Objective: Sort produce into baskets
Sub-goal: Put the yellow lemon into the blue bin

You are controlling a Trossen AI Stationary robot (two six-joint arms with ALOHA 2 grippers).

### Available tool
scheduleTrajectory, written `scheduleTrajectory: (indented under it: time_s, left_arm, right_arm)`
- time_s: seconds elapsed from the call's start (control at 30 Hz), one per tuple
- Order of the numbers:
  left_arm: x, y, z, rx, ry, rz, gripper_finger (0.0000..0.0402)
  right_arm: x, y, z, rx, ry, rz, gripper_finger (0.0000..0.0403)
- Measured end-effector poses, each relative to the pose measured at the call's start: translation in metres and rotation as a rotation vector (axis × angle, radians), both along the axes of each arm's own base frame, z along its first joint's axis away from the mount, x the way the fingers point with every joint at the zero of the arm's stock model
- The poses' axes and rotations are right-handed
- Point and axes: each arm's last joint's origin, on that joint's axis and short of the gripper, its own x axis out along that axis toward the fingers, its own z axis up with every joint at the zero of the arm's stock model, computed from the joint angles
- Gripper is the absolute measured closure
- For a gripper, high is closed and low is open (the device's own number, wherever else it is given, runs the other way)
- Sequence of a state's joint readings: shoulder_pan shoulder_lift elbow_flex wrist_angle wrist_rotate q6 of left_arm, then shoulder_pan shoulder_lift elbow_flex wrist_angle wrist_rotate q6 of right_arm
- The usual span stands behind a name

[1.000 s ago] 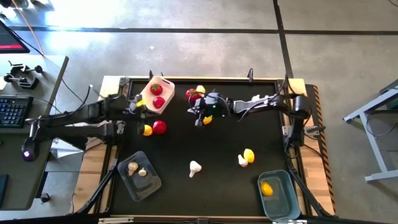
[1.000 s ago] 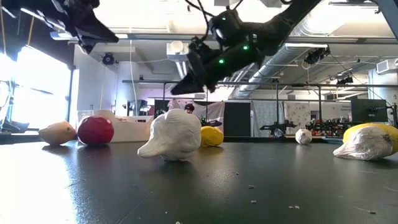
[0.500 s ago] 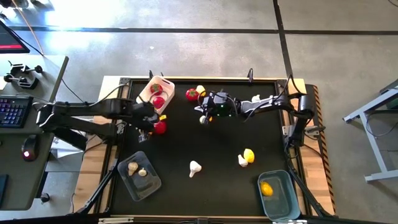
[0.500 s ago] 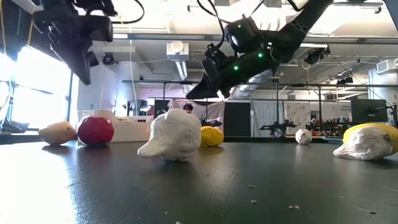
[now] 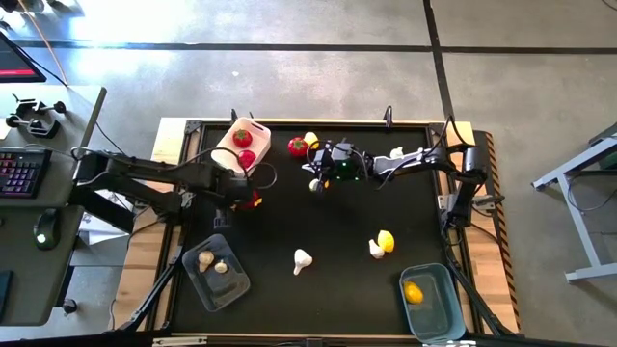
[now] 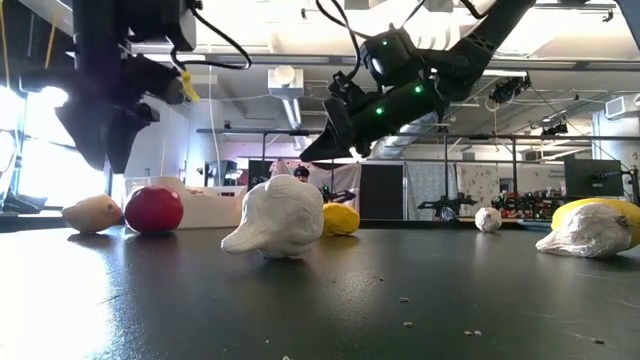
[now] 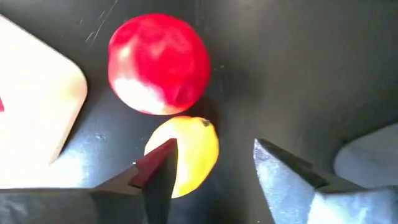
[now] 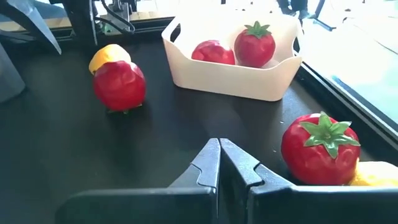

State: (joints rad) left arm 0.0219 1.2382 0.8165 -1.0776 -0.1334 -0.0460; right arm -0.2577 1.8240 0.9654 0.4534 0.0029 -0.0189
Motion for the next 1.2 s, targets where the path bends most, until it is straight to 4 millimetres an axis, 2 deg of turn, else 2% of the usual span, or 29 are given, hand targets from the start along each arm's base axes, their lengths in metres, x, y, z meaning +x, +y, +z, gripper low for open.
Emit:
scheduleTrajectory:
  time_s: [0.3,0.7,0.9,1.2]
  left_arm:
    - [0.011,0.001,-0.019,0.062,0.109,0.019,0.013]
    - [0.022,0.001,-0.046,0.051,0.24,0.009,0.0123]
    - [0.017,0.001,-0.06,0.037,0.285,0.022,0.0158]
    - [0.015,0.001,-0.055,0.038,0.258,0.034,0.0269]
  right_arm:
    - [-0.001,-0.003,0.0,-0.001,0.001,-0.009,0.0403]
    - [-0.001,-0.004,-0.001,-0.009,0.01,-0.019,0.0403]
    - [-0.001,-0.004,-0.001,-0.009,0.011,-0.019,0.0403]
    - [-0.001,-0.004,-0.001,-0.01,0.01,-0.019,0.0403]
